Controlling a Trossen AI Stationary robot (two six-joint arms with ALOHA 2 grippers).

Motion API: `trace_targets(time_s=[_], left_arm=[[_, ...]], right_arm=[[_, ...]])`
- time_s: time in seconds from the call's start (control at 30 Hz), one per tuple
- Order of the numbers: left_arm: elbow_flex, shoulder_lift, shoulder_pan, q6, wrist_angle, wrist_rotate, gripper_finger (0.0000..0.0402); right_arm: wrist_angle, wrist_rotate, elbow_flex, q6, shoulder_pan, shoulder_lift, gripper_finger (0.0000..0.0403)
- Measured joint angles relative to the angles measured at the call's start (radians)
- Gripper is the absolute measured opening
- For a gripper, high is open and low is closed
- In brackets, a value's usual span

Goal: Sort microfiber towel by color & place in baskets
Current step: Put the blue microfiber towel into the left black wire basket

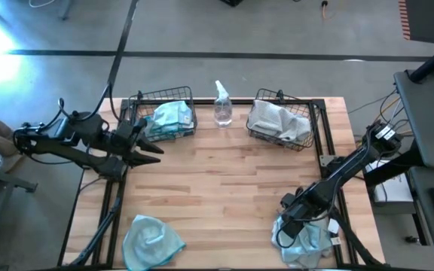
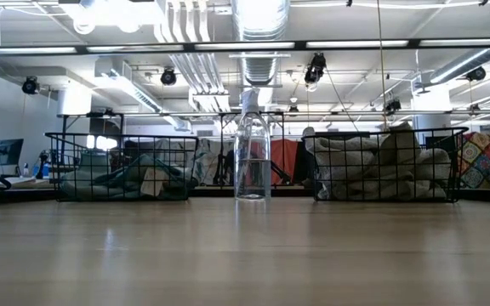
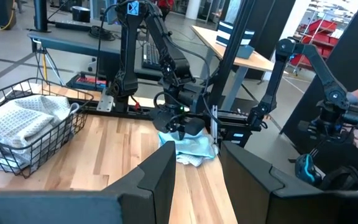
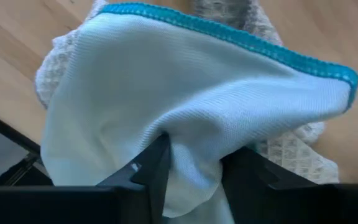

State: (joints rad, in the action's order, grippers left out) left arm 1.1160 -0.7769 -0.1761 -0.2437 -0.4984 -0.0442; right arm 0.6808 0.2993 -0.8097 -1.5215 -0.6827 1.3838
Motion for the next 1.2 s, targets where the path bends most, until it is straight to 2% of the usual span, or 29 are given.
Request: trace_targets(time_s=[0.33, 0.6, 0.83, 1.0, 1.2], left_arm=[[0.0, -0.007, 0.0, 0.002, -0.001, 0.0, 0.0113], [0.0, -0.007, 0.0, 0.004, -0.001, 0.0, 0.0113], [0.0, -0.005, 0.0, 0.022, -0.002, 0.0, 0.0113], [0.004, 0.005, 0.0, 0.026, -0.019, -0.001, 0.0113], [0.037, 0.021, 0.0, 0.045, -0.12, -0.001, 0.0113]], right_arm=[[-0.016, 0.0, 0.0, -0.008, 0.0, -0.002, 0.0017], [-0.015, -0.017, -0.034, -0.026, 0.018, -0.002, 0.0013], [-0.011, -0.175, -0.154, 0.085, 0.104, -0.002, 0.0013], [-0.006, -0.336, -0.287, 0.231, 0.179, -0.002, 0.0013], [-0.007, -0.569, -0.463, 0.434, 0.275, -0.002, 0.0013]])
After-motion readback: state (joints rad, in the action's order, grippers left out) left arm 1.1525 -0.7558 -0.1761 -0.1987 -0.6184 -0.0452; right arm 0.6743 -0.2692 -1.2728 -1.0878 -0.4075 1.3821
